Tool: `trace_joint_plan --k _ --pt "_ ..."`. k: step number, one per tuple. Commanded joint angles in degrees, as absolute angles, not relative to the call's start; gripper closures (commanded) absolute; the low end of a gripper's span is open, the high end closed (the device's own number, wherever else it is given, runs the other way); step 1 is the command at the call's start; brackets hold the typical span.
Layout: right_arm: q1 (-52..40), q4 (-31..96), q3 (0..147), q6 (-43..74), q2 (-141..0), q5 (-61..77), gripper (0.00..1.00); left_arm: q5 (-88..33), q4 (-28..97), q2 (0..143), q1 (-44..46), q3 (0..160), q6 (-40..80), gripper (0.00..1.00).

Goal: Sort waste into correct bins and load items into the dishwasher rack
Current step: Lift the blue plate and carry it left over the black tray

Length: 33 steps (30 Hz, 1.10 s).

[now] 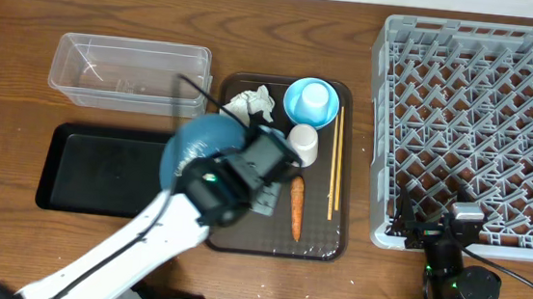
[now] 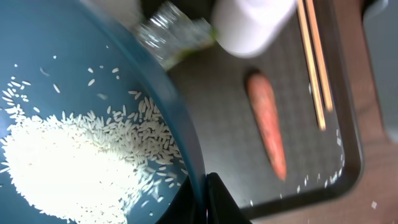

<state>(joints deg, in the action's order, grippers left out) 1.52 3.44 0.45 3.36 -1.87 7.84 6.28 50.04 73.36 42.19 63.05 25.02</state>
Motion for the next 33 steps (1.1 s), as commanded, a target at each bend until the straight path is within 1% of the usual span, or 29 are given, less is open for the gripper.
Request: trace_joint_plan --k 1,5,10,15,22,33 --pt "2.5 3.6 0.3 2.7 -1.9 7.5 0.01 8.4 50.3 68.6 37.3 64.5 22.9 0.94" --pt "2.6 3.6 0.3 2.7 -1.9 7.5 0.01 8.2 50.2 65.1 30.8 64.5 22.9 0.94" --pt "2.6 3.6 0.3 2.7 -1.9 7.5 0.01 7.5 49.3 64.3 23.5 64.5 22.9 0.94" --pt "2.6 3.6 0.3 2.7 -1.9 7.5 0.01 1.4 46.4 64.9 16.8 64.5 22.7 0.94" --pt "2.5 3.6 0.3 2.7 -1.9 7.5 0.01 -7.3 42.0 66.8 10.0 64.4 22.5 0.94" --pt "2.6 3.6 0.3 2.7 -1.9 7.5 0.01 -22.0 40.6 72.5 -0.4 64.4 22.5 0.94"
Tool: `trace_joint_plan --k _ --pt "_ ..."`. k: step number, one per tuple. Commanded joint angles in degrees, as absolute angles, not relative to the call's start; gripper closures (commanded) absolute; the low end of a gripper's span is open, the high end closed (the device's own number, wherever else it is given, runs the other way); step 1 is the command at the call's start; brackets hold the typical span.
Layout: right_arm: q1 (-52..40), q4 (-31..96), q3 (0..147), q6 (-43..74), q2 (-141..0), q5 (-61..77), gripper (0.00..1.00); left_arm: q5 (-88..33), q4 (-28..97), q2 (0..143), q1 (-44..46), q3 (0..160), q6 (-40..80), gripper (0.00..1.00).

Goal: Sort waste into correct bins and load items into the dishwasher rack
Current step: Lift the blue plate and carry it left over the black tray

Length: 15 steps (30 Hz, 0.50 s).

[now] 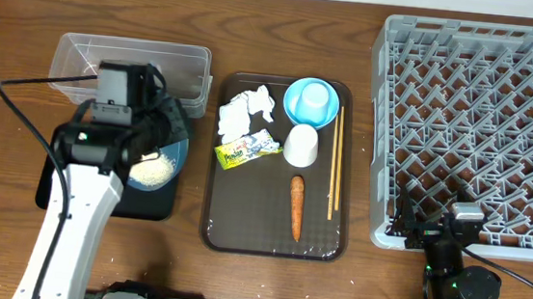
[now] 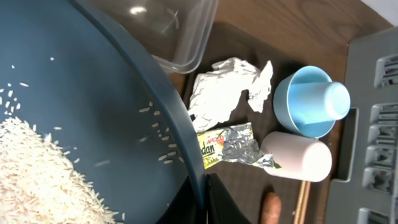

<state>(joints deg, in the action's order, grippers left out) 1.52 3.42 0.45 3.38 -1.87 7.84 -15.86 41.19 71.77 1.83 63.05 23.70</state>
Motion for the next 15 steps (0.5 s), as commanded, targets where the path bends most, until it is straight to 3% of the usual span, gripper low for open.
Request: trace_joint_plan --k 1,15 --pt "2.6 3.6 0.3 2.7 -1.9 7.5 0.01 -23.1 40.6 72.9 -1.3 64.4 22.5 0.94" --pt "2.6 3.6 0.3 2.7 -1.9 7.5 0.01 -43.4 40.2 75.9 -12.6 64.0 19.9 0.94"
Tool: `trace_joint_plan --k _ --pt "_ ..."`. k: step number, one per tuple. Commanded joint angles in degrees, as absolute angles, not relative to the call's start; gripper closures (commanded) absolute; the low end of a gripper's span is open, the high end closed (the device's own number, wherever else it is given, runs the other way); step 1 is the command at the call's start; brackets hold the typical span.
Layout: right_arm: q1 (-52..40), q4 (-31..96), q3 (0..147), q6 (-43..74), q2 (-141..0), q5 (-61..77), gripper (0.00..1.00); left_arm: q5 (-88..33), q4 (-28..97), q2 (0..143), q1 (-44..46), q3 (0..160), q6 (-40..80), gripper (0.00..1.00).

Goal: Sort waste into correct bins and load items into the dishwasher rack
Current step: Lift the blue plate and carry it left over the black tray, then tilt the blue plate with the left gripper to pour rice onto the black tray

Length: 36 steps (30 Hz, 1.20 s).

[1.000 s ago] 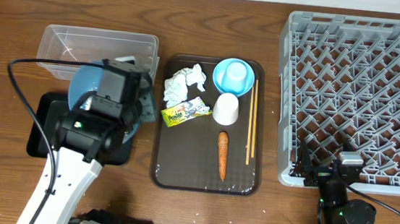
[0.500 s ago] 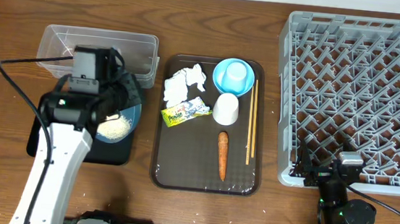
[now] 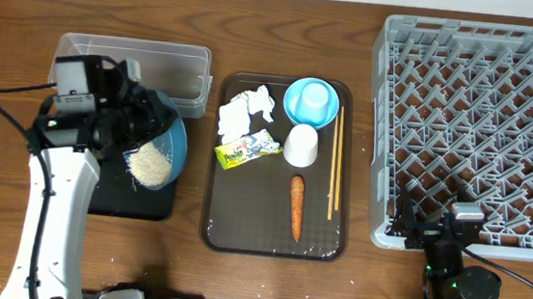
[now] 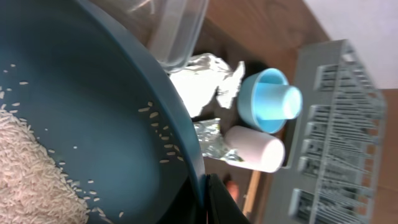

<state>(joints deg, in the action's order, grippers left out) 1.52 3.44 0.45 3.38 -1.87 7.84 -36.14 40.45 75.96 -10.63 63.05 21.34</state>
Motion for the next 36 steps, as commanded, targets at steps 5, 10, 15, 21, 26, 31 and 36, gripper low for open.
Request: trace_joint_plan --k 5,10,15,21,26,31,36 --pt "2.5 3.6 0.3 2.7 -1.9 7.5 0.01 -47.8 40.2 75.9 -16.9 64.0 19.7 0.94" --pt "2.5 3.6 0.3 2.7 -1.9 7.5 0.01 -54.0 40.3 76.0 -20.7 64.0 17.1 0.94" --pt "2.6 3.6 0.3 2.7 -1.9 7.5 0.01 -57.5 41.1 76.0 -22.7 62.9 15.0 0.94" --pt "2.6 3.6 0.3 2.7 -1.9 7.5 0.01 -61.5 41.4 76.0 -25.2 60.1 15.0 0.94" --pt "2.6 3.6 0.3 2.7 -1.9 7.5 0.01 -63.5 41.9 76.0 -28.6 59.7 14.5 0.94" --pt "2.6 3.6 0.3 2.7 -1.9 7.5 0.01 -67.6 42.0 76.0 -33.0 59.6 11.1 0.94" --pt "2.6 3.6 0.3 2.7 -1.9 7.5 0.01 -75.7 44.7 76.1 -37.3 59.4 9.3 0.94"
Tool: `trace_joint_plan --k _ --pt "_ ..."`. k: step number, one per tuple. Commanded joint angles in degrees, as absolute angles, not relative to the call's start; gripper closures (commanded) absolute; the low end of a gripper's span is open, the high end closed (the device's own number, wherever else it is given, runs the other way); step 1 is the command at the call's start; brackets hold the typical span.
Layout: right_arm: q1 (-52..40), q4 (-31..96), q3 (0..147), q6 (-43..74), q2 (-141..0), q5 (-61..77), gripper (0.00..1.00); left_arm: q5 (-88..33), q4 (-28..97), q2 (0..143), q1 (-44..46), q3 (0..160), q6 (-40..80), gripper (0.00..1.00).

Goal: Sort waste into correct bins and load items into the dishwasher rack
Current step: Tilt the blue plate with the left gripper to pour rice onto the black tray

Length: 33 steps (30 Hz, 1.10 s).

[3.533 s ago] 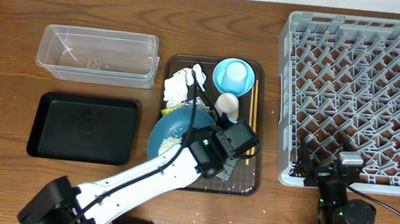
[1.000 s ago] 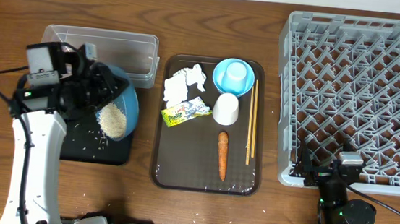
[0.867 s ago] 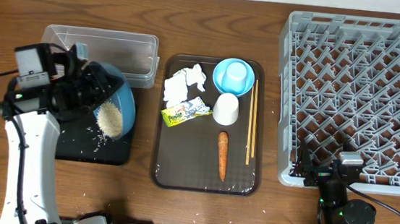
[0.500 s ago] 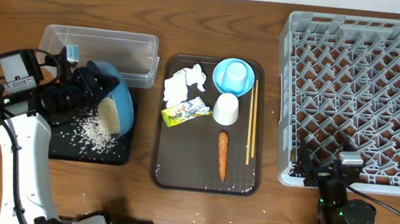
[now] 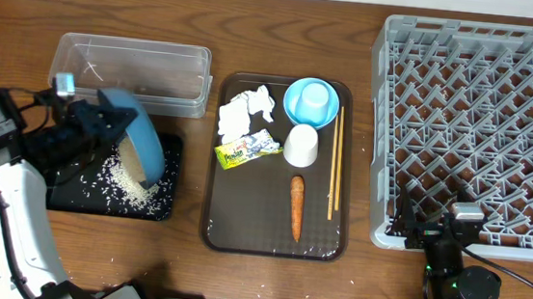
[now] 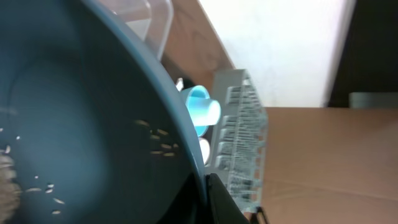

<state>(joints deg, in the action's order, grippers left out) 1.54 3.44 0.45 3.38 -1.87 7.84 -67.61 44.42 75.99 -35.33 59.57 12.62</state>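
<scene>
My left gripper [image 5: 104, 122] is shut on the rim of a dark blue plate [image 5: 137, 136], tipped steeply on edge over the black bin [image 5: 64, 198]. White rice [image 5: 130, 178] lies heaped and scattered in that bin under the plate. In the left wrist view the plate [image 6: 81, 124] fills the frame with a few grains clinging to it, its rim pinched at my left gripper [image 6: 205, 199]. On the brown tray [image 5: 240, 236] lie crumpled paper [image 5: 241, 111], a wrapper [image 5: 245, 149], a white cup [image 5: 302, 145], a blue bowl with a cup in it [image 5: 311, 101], a carrot [image 5: 296, 206] and chopsticks [image 5: 336, 160]. My right gripper [image 5: 413, 226] rests by the rack's front edge.
A clear plastic bin [image 5: 130, 72] stands behind the black bin. The grey dishwasher rack [image 5: 482, 120] fills the right side. Loose rice grains dot the table in front of the black bin.
The left arm has swung further left and tipped the plate from a slant to nearly on edge. Most of the rice has left the plate and now lies in the black bin.
My left gripper held the plate of rice over the tray's left edge. Then it held it over the black bin, level. Then the plate was slanted there with rice still on it. Now it stands on edge and the rice lies in the bin. The right arm stayed put.
</scene>
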Motion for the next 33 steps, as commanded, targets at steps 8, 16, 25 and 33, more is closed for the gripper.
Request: trace_joint_plan --k 8,16,25,33 --pt "2.5 3.6 0.3 2.7 -1.9 7.5 0.01 -78.1 44.9 76.4 -42.0 59.4 9.2 0.94" --pt "2.6 3.6 0.3 2.7 -1.9 7.5 0.01 -83.0 45.4 77.2 -42.4 59.4 9.0 0.94" --pt "2.6 3.6 0.3 2.7 -1.9 7.5 0.01 -84.4 44.5 77.4 -42.8 59.4 8.0 0.94" --pt "2.6 3.6 0.3 2.7 -1.9 7.5 0.01 -87.7 47.0 77.5 -45.0 59.4 7.6 0.94"
